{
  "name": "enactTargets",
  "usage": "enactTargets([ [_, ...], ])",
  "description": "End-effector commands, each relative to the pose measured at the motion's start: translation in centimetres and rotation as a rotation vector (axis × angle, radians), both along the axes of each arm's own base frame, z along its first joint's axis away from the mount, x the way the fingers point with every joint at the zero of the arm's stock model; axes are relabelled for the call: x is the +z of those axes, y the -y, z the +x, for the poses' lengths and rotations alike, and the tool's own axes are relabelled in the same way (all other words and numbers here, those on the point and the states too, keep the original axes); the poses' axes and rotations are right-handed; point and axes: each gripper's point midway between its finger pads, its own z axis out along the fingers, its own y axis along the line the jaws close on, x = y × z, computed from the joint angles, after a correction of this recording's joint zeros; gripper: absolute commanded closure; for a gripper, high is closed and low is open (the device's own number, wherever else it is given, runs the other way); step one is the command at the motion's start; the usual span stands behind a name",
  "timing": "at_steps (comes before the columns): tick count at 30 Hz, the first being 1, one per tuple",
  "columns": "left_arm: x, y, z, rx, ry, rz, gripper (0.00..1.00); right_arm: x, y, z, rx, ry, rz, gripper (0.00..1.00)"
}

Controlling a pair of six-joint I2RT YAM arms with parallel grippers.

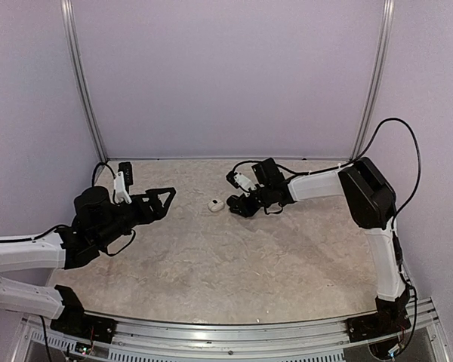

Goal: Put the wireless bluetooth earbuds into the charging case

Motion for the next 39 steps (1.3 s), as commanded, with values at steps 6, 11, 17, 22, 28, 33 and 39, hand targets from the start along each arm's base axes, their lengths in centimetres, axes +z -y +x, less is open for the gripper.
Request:
enactTargets([
  [6,0.3,0.2,0.7,-0.004,0.001,-0.003,0.01,-1.3,0.6,1.1,-0.026,-0.028,-0.014,0.49],
  [11,0.6,0.2,1.0,0.005,-0.013,0.009,0.01,-0.8,0.9,0.6,-0.029,-0.026,-0.003,0.36],
  [17,0.4,0.5,1.8,0.010,-0.052,0.045,0.01,3.3,1.5,0.3,-0.047,0.030,0.029,0.18],
  [22,0.1,0.2,3.4,0.033,-0.103,0.112,0.01,8.9,3.4,0.0,-0.122,0.133,0.054,0.02],
  [28,-0.4,-1.7,5.4,0.107,-0.172,0.217,0.01,14.8,7.2,-1.9,-0.232,0.242,0.082,0.00],
  [33,0.7,-2.9,5.8,0.175,-0.159,0.233,0.01,18.1,10.5,-5.3,-0.317,0.240,0.148,0.01],
  [39,-1.2,-2.9,5.5,0.182,-0.177,0.258,0.01,21.9,14.5,-10.8,-0.374,0.291,0.310,0.00],
])
